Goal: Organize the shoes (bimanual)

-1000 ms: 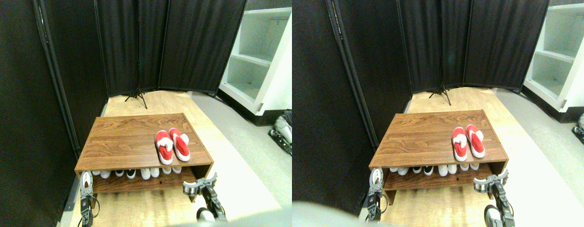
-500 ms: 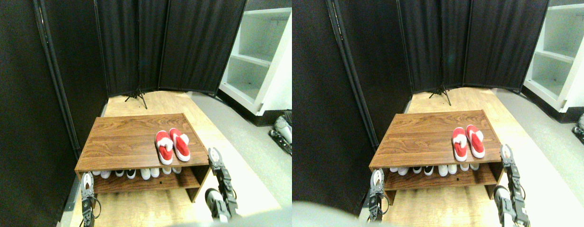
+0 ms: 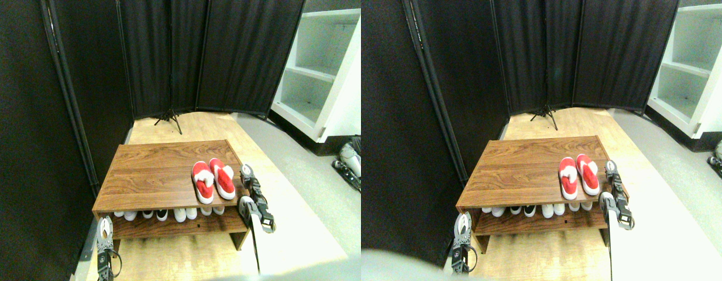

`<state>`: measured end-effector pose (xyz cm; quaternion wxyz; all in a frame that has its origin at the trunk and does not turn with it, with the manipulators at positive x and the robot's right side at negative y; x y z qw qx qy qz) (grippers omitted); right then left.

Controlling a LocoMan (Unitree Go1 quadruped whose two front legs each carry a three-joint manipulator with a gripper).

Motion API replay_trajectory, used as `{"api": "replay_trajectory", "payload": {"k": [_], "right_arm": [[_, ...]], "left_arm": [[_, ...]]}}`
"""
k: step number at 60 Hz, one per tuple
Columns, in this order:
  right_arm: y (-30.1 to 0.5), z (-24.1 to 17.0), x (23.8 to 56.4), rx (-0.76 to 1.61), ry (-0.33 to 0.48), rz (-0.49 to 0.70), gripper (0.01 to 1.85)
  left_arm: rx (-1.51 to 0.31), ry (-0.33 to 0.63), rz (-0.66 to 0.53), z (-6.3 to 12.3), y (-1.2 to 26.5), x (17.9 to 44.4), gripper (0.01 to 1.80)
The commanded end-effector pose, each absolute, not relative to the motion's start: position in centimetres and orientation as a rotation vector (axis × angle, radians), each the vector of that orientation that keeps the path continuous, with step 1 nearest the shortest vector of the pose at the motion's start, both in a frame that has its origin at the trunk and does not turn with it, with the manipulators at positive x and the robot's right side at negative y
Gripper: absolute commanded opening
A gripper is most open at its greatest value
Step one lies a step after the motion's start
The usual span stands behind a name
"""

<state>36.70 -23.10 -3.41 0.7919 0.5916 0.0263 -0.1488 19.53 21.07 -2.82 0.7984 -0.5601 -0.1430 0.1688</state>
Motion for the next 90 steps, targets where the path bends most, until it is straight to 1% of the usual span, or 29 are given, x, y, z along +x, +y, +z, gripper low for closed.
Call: {"api": "replay_trajectory", "payload": {"k": [1, 5, 6, 11, 20, 23, 28, 30, 35, 43, 48, 65, 69, 74, 80, 82, 87, 88, 90], "right_arm": [[-22.6, -4.0, 37.6, 1.265, 0.063, -0.329, 0.01], [-22.5, -4.3, 37.6, 1.212, 0.07, -0.341, 0.01], [-22.5, -4.6, 37.6, 1.196, 0.083, -0.341, 0.01], [-22.4, -5.1, 37.5, 1.232, 0.099, -0.342, 0.01], [-21.3, -5.7, 36.9, 1.246, 0.123, -0.334, 0.01], [-20.7, -5.9, 36.8, 1.27, 0.15, -0.341, 0.01], [-20.0, -6.1, 36.8, 1.256, 0.172, -0.327, 0.01], [-19.6, -6.2, 36.9, 1.281, 0.195, -0.328, 0.01], [-19.0, -6.5, 37.0, 1.279, 0.238, -0.285, 0.01], [-17.9, -6.6, 37.0, 1.262, 0.285, -0.275, 0.01], [-17.2, -6.9, 37.0, 1.316, 0.325, -0.264, 0.01], [-15.8, -7.5, 36.6, 1.344, 0.363, -0.234, 0.01], [-15.5, -7.5, 36.4, 1.334, 0.361, -0.239, 0.01], [-15.8, -7.4, 36.2, 1.288, 0.339, -0.249, 0.01], [-17.2, -7.0, 36.2, 1.231, 0.276, -0.246, 0.01], [-17.3, -6.9, 36.2, 1.229, 0.269, -0.25, 0.01], [-18.2, -5.6, 35.8, 1.208, 0.187, -0.21, 0.01], [-18.2, -5.6, 35.8, 1.208, 0.187, -0.21, 0.01], [-18.3, -4.7, 35.4, 1.198, 0.155, -0.191, 0.01]], "left_arm": [[-1.207, -0.357, 0.33, -1.8, 20.9, 19.5, 0.01], [-1.216, -0.36, 0.333, -1.8, 20.9, 19.4, 0.01], [-1.218, -0.364, 0.333, -1.8, 21.0, 19.4, 0.01], [-1.214, -0.367, 0.33, -1.9, 21.1, 19.4, 0.01], [-1.206, -0.372, 0.332, -2.1, 21.2, 19.6, 0.01], [-1.206, -0.369, 0.328, -2.3, 21.2, 19.8, 0.01], [-1.199, -0.368, 0.329, -2.3, 21.1, 19.8, 0.01], [-1.194, -0.367, 0.33, -2.3, 21.2, 19.9, 0.01], [-1.196, -0.376, 0.343, -2.3, 21.1, 20.0, 0.01], [-1.182, -0.378, 0.345, -2.5, 21.2, 20.0, 0.01], [-1.183, -0.381, 0.347, -2.6, 21.3, 19.9, 0.01], [-1.197, -0.399, 0.35, -2.6, 21.4, 19.9, 0.01], [-1.195, -0.402, 0.35, -2.6, 21.4, 19.9, 0.01], [-1.197, -0.402, 0.348, -2.6, 21.4, 19.9, 0.01], [-1.201, -0.4, 0.342, -2.7, 21.5, 19.9, 0.01], [-1.2, -0.4, 0.344, -2.8, 21.5, 19.9, 0.01], [-1.2, -0.393, 0.343, -2.9, 21.6, 19.8, 0.01], [-1.2, -0.393, 0.343, -2.9, 21.6, 19.8, 0.01], [-1.203, -0.395, 0.347, -2.9, 21.6, 19.8, 0.01]]}}
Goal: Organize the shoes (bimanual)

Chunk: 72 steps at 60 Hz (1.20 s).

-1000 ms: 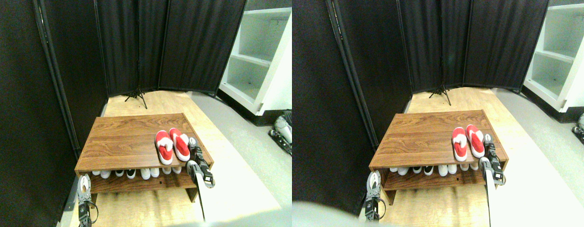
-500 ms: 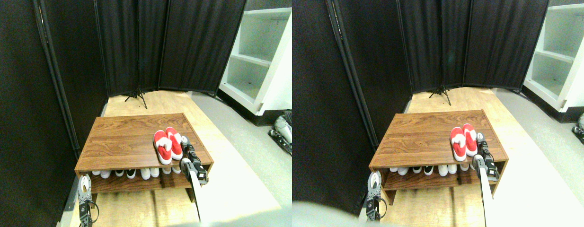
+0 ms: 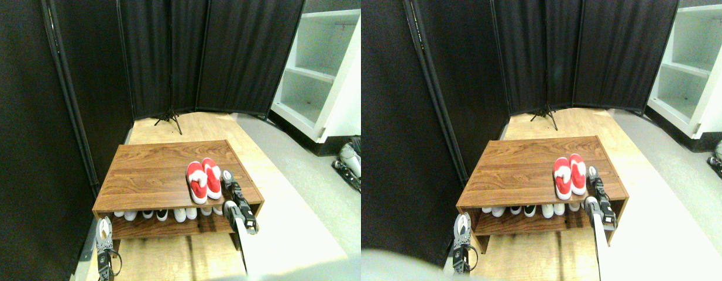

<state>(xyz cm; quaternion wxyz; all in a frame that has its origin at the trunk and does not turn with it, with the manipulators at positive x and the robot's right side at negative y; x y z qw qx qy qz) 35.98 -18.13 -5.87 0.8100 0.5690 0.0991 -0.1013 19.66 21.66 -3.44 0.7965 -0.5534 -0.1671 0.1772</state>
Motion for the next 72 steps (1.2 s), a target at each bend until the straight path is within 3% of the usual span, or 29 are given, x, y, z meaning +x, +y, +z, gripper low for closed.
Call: {"api": "replay_trajectory", "payload": {"k": [1, 16, 22, 52, 72], "right_arm": [[-18.4, -4.2, 35.2, 1.198, 0.137, -0.172, 0.01], [-18.7, 1.1, 31.3, 1.242, -0.028, 0.08, 0.01], [-18.5, 2.0, 28.7, 1.269, -0.049, 0.097, 0.01], [-16.3, -0.6, 21.1, 1.361, 0.08, 0.117, 0.01], [-15.8, -1.1, 20.2, 1.346, 0.098, 0.146, 0.01]], "left_arm": [[-1.208, -0.396, 0.347, -2.9, 21.6, 19.8, 0.01], [-1.216, -0.388, 0.344, -2.8, 21.4, 20.1, 0.01], [-1.217, -0.385, 0.346, -2.8, 21.3, 20.0, 0.01], [-1.229, -0.377, 0.338, -2.4, 21.0, 19.3, 0.01], [-1.23, -0.377, 0.333, -2.2, 20.9, 18.8, 0.01]]}}
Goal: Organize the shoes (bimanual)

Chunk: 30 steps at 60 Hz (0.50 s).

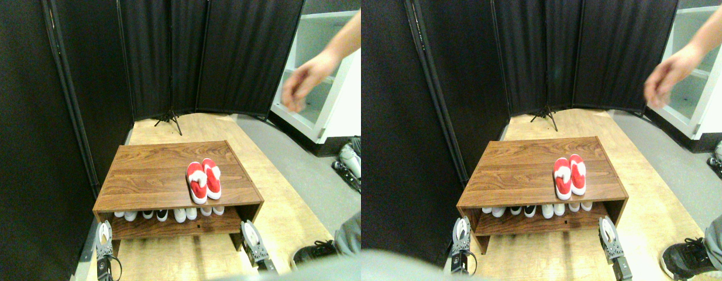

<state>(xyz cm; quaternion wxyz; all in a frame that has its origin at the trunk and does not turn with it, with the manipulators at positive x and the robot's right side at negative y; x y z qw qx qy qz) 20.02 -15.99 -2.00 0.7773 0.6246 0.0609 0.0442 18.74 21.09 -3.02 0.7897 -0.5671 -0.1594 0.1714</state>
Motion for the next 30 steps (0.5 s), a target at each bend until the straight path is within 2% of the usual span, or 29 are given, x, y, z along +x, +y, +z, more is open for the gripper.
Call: {"api": "replay_trajectory", "payload": {"k": [1, 30], "right_arm": [[-15.77, -1.15, 20.26, 1.346, 0.096, 0.147, 0.01], [-15.61, -1.07, 20.57, 1.338, 0.081, 0.142, 0.01]], "left_arm": [[-1.227, -0.378, 0.332, -2.18, 20.91, 18.8, 0.01], [-1.227, -0.378, 0.331, -2.16, 21.12, 18.52, 0.01]]}}
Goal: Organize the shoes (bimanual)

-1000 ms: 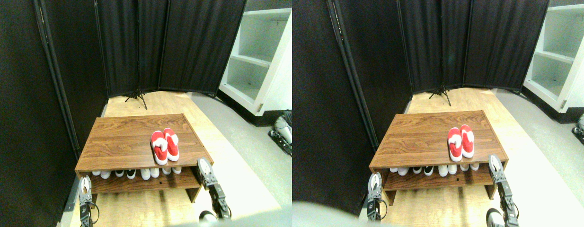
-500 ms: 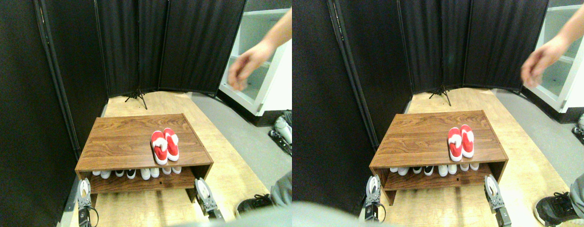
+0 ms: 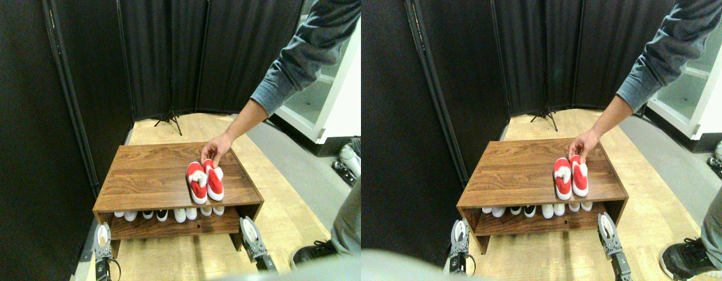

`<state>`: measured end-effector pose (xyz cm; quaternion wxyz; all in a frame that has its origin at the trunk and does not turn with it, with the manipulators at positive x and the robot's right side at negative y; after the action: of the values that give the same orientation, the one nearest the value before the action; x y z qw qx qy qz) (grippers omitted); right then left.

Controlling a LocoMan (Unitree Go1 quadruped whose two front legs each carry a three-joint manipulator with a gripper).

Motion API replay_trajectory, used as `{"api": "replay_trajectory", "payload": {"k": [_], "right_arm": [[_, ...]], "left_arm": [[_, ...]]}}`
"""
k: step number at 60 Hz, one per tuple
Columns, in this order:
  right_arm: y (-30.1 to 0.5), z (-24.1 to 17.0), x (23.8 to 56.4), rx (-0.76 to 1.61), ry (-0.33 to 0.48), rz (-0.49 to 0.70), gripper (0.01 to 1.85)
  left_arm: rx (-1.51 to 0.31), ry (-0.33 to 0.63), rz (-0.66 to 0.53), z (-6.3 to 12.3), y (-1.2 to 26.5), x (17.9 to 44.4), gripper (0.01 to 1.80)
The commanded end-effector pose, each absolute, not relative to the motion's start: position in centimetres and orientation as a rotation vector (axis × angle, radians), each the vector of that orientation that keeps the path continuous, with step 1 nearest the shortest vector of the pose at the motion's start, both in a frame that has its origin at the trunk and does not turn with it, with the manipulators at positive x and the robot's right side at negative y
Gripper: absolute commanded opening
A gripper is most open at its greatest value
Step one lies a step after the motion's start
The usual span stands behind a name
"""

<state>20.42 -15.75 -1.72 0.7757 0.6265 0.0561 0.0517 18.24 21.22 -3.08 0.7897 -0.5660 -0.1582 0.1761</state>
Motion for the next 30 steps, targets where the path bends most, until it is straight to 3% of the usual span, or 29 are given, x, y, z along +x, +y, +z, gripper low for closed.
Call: {"api": "replay_trajectory", "payload": {"k": [1, 30], "right_arm": [[-15.6, -1.09, 20.55, 1.338, 0.08, 0.141, 0.01], [-15.34, -0.94, 20.39, 1.346, 0.096, 0.121, 0.01]], "left_arm": [[-1.225, -0.377, 0.331, -2.2, 21.15, 18.54, 0.01], [-1.237, -0.375, 0.336, -2.19, 21.26, 18.96, 0.01]]}}
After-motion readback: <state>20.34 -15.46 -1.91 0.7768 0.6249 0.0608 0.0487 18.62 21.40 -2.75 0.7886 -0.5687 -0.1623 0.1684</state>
